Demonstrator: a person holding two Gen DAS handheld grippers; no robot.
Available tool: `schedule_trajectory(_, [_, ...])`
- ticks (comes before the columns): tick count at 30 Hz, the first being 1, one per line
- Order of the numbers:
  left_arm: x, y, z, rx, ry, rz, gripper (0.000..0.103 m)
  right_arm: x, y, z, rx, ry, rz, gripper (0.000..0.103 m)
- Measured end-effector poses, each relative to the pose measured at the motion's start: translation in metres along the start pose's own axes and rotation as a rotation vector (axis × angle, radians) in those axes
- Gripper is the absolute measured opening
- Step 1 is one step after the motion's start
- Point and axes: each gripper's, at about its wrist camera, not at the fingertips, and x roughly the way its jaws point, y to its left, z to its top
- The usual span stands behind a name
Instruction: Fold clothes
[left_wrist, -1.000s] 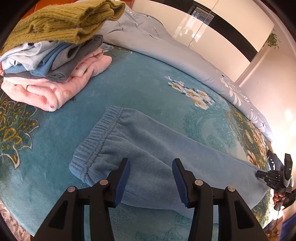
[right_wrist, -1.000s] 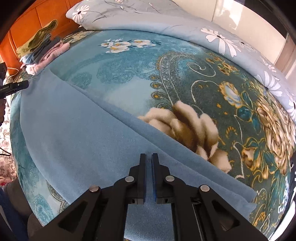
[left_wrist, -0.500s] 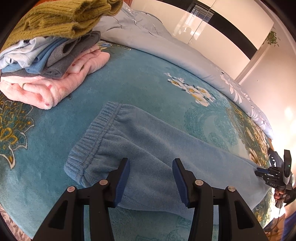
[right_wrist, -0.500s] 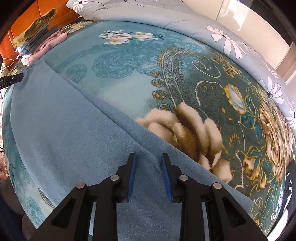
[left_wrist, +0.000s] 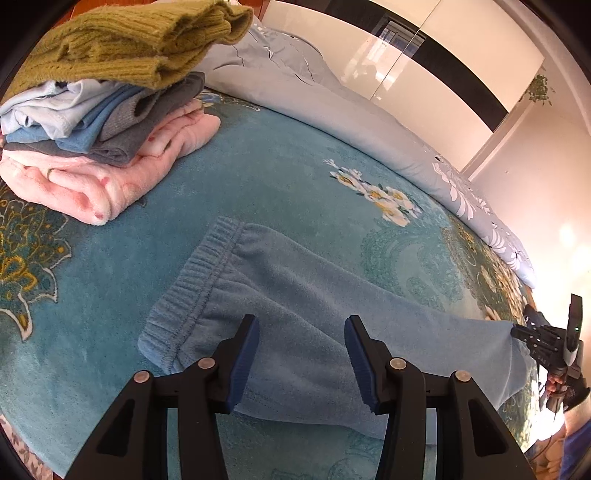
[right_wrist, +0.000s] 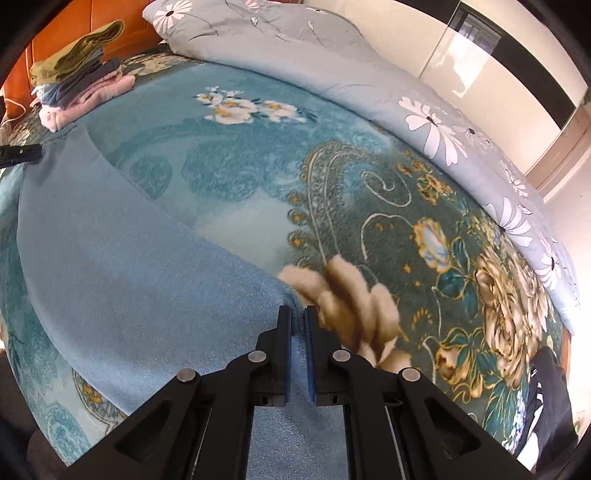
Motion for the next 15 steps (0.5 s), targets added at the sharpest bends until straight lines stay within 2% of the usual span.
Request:
schedule_trajectory(4, [0.001, 0.002, -0.001, 0.003, 0.007, 0.035, 0.052, 0.031, 0.002, 0.002, 0.003, 0.085, -0.009, 0.006])
schedule_trajectory(6, [0.000, 0.005, -0.001, -0.002, 0.010, 0.046, 0.052, 0.035, 0.004, 0.001, 0.009, 0.089, -0.014, 0.007])
schedule_trajectory(8, [-0.002, 0.008, -0.001, -0.011, 0.009, 0.053, 0.052, 0.028, 0.001, 0.002, 0.020, 0.064, -0.036, 0.008])
schedule_trajectory(11, [-0.012, 0.010, -0.002, -0.027, -0.014, 0.055, 0.052, 0.001, -0.010, -0.001, 0.079, 0.001, -0.074, 0.019])
schedule_trajectory(13, [-0.022, 0.011, -0.003, -0.027, -0.039, 0.072, 0.052, -0.025, -0.029, -0.012, 0.182, -0.054, -0.094, 0.023])
schedule_trajectory(15, [-0.031, 0.015, -0.005, -0.042, -0.064, 0.108, 0.052, -0.050, -0.056, -0.039, 0.336, -0.115, -0.107, 0.026])
